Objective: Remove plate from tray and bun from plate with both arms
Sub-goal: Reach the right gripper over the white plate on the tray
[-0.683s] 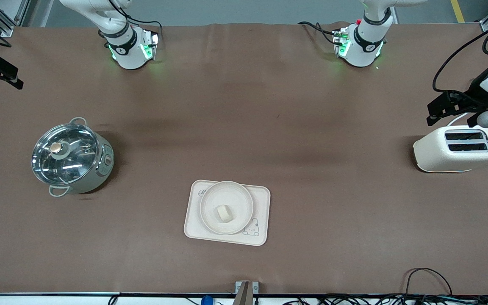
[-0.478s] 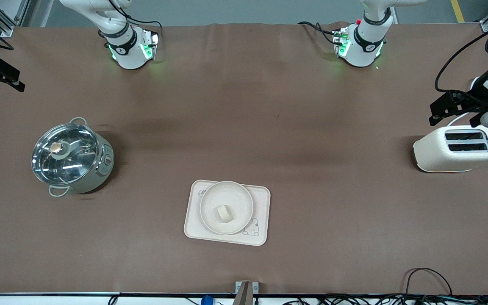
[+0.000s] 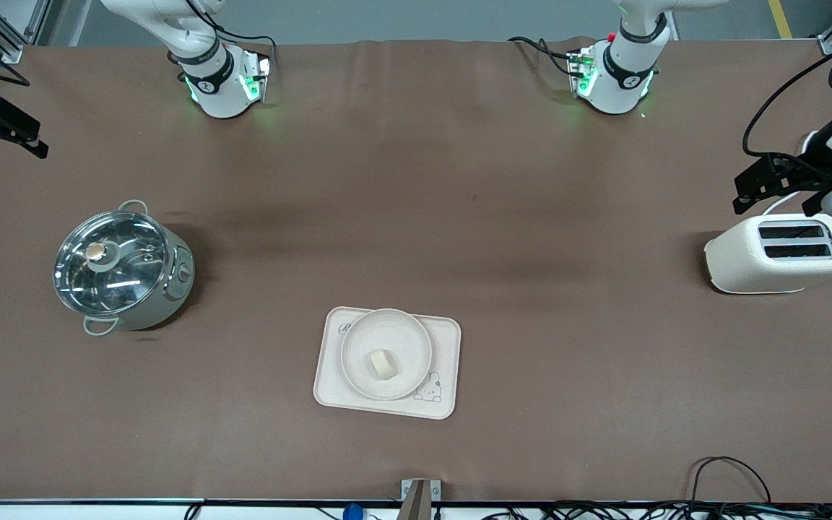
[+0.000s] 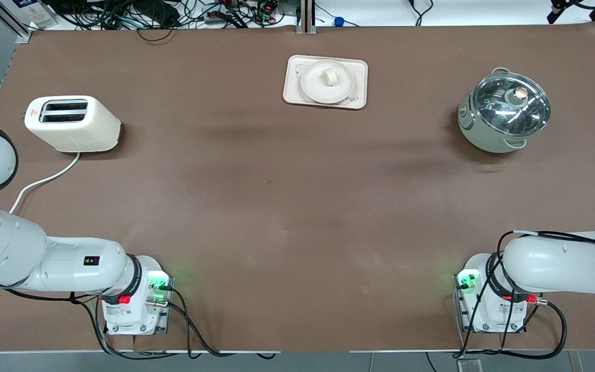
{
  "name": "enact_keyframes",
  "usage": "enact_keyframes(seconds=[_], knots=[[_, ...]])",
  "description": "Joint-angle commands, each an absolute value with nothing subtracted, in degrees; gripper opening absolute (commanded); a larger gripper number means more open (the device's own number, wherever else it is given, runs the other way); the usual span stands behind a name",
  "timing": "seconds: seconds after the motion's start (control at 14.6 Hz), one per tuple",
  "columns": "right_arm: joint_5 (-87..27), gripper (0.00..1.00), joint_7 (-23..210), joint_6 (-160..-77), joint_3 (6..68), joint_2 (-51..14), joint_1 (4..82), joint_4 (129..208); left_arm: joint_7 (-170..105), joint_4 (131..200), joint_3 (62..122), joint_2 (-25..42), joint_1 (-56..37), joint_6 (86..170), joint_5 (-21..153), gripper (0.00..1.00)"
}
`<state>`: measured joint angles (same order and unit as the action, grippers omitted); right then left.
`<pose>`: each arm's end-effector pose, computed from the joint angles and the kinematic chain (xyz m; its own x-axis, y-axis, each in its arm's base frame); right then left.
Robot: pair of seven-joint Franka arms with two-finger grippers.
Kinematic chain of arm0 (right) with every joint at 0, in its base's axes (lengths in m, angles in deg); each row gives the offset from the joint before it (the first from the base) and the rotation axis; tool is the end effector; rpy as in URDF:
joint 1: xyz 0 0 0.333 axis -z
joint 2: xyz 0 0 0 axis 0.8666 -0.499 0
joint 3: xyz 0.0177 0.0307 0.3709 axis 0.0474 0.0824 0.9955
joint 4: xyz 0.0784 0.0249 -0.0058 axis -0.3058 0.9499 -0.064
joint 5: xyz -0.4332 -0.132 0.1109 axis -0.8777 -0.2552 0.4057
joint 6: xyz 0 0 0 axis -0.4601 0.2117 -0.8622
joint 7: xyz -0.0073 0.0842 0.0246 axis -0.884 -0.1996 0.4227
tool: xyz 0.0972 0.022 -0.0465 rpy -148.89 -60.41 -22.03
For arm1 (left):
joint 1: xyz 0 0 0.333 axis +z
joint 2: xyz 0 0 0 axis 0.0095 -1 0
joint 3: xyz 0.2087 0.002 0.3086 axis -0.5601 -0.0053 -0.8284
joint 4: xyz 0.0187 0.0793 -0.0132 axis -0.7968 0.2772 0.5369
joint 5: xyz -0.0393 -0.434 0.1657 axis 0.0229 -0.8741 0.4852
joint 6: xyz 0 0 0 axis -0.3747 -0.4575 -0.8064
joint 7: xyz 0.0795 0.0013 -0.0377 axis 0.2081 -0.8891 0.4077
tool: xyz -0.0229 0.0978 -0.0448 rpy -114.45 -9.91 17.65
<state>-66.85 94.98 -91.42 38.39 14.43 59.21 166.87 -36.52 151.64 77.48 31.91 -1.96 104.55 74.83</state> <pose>0.5663 -0.0347 0.7038 0.9981 0.0610 0.0042 0.0610 -0.9981 -0.0062 0.6466 -0.0606 0.6987 0.9948 -0.0537 0.0868 -0.0545 -0.9985 0.0067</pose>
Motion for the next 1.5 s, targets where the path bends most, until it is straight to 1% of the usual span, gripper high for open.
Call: enact_keyframes(seconds=[0.0,0.14,0.2,0.41,0.55,0.75,0.89,1.02,1.16,1.37,1.43], knots=[[-64.78,1.0,93.69,-95.01,38.48,9.7,54.89,167.35,-36.65,150.25,77.24,31.52,-2.12,103.14,75.38,1.0],[-59.86,1.0,93.43,-96.68,38.39,6.44,52.87,167.08,-36.21,150.42,77.41,31.78,-2.3,103.05,75.38,1.0],[-58.71,1.0,92.04,-98.87,38.39,4.42,51.9,167.17,-36.21,150.43,77.5,31.69,-2.3,103.05,75.38,1.0],[-58.34,1.0,86.76,-108.09,38.48,-1.91,46.55,167.08,-36.21,150.51,77.76,31.78,-2.3,103.05,75.38,1.0],[-57.56,1.0,83.51,-114.76,38.48,-6.91,44.43,167.0,-36.47,150.51,77.77,31.69,-2.3,103.05,75.38,1.0],[-45.47,1.0,81.04,-122.68,38.48,-14.99,41.97,166.12,-36.38,150.51,77.68,31.69,-2.3,103.05,75.38,1.0],[-39.91,1.0,75.89,-125.69,38.39,-21.05,38.46,163.49,-36.38,150.43,77.77,31.6,-2.3,103.05,75.38,1.0],[-39.45,1.0,68.85,-125.87,38.39,-27.47,36.43,159.9,-36.29,150.43,77.77,31.69,-2.3,103.05,75.38,1.0],[-39.53,1.0,68.38,-126.39,38.39,-33.11,35.63,155.59,-36.3,150.51,77.77,31.6,-2.3,103.05,75.38,1.0],[-39.8,1.0,68.56,-138.49,38.39,-38.56,33.27,153.64,-36.29,150.51,77.68,31.6,-2.21,102.79,75.38,1.0],[-39.89,1.0,68.55,-140.62,38.31,-40.4,32.74,151.98,-36.38,150.51,77.76,31.6,-2.21,102.7,75.38,1.0]])
